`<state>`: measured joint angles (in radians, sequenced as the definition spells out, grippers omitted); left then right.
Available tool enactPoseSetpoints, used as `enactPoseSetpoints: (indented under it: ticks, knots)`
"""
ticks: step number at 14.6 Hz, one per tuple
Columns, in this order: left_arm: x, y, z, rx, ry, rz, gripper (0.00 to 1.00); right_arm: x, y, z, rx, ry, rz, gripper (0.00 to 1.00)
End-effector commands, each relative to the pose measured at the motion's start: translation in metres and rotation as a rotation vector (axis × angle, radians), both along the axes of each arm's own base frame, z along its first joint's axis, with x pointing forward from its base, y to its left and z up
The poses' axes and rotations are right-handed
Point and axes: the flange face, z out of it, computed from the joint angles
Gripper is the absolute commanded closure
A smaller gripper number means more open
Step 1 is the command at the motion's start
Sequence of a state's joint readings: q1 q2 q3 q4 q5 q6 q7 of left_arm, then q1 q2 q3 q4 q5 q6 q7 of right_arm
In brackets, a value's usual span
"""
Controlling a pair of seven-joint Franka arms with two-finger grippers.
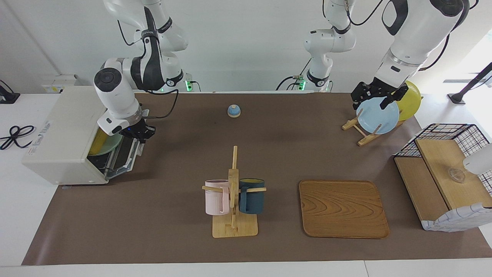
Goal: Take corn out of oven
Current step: 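Reach the right gripper into the open toaster oven toward the plate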
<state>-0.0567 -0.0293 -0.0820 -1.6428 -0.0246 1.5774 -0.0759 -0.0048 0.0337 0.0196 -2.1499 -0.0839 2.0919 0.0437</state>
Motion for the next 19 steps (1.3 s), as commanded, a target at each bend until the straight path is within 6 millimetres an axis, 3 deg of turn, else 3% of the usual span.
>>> enactPoseSetpoints:
  ticks: [1, 8, 14, 16, 19]
  knots:
    - [-0.004, 0.004, 0.001, 0.015, 0.003, 0.004, 0.00, -0.002, -0.010, -0.026, -0.013, -0.046, -0.005, 1.00]
    - [-0.004, 0.004, 0.000, 0.015, 0.005, 0.004, 0.00, 0.004, -0.004, -0.075, 0.027, -0.017, -0.043, 1.00]
    - [-0.004, 0.004, 0.001, 0.015, 0.003, 0.006, 0.00, 0.008, 0.039, -0.070, 0.053, -0.029, -0.073, 1.00]
    - [-0.004, 0.004, 0.001, 0.015, 0.003, 0.006, 0.00, 0.017, 0.042, -0.062, 0.055, -0.035, -0.071, 1.00]
    - [-0.004, 0.004, 0.000, 0.015, 0.005, 0.004, 0.00, 0.023, 0.040, -0.031, 0.040, -0.002, -0.064, 1.00]
